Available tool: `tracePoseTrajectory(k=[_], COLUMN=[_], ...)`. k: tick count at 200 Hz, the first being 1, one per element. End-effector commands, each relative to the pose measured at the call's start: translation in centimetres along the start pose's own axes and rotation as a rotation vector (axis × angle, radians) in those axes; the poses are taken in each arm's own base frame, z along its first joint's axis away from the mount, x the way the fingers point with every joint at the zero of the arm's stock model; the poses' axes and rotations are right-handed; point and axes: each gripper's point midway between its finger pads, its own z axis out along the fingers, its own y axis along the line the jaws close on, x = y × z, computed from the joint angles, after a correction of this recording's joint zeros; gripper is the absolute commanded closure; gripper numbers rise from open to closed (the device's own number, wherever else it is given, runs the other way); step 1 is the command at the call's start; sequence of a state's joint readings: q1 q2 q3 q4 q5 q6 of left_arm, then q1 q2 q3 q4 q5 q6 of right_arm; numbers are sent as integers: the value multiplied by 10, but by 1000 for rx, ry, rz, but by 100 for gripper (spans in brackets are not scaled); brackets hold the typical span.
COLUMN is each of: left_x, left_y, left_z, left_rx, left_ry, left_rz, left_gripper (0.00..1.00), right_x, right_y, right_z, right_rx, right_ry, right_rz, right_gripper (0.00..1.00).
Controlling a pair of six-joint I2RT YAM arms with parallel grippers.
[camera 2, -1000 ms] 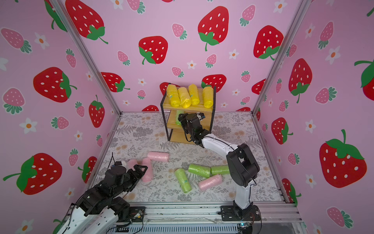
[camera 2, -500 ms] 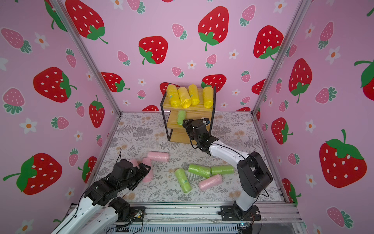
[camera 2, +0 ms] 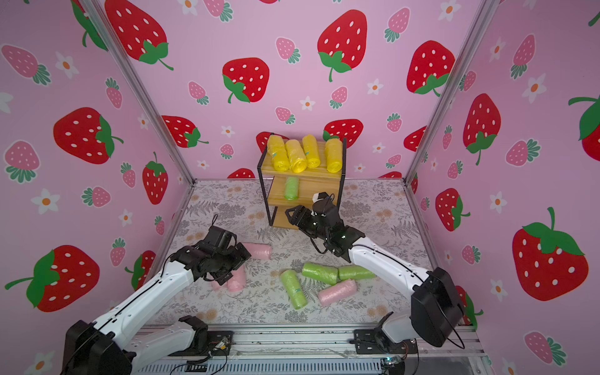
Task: Sort the rolls of trash bags by color and place them on the shelf
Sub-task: Place the roll of trash bags on the shelf, then pick up the roll of trash bags from the center of the board.
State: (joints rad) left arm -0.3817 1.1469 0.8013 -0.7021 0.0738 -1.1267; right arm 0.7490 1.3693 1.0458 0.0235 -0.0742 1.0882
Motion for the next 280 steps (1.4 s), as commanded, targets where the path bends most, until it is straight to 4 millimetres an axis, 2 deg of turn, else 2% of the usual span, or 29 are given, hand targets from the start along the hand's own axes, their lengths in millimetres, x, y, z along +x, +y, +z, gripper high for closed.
tracePoseTrajectory(k=[1,40,64,100,120,169,246,280], left_x=[-7,-22,-36,-47,-49,-60,-71,-71], left_y=[-17,-30,-36,-44,-50,-46,-30,-26], left_z=[7,31,41,56,62,77,99,109], left_rx=[13,19,25,31,43,-19,-119,-109], left_ry=[33,10,-22,-33,-33,-51,-43,-26], left_rz=[-24,-75,-116,-156,-168,-156,-77,-65], left_gripper=[3,4,4,7,9,12,23,32], right_x=[21,28,24,23,28,37,53,56], right_y=[-35,-64,-78,-99,-111,-132,-150,-154], right_z=[-34,-96,-133,-166,-173,-178,-175,-173], right_rx=[130,191,229,251,256,295,310,318], right_ry=[69,41,-19,-95,-107,-91,-41,-31], right_rz=[-174,-294,-338,-342,-323,-317,-281,-265], right_gripper=[28,27,27,25,25,25,25,25])
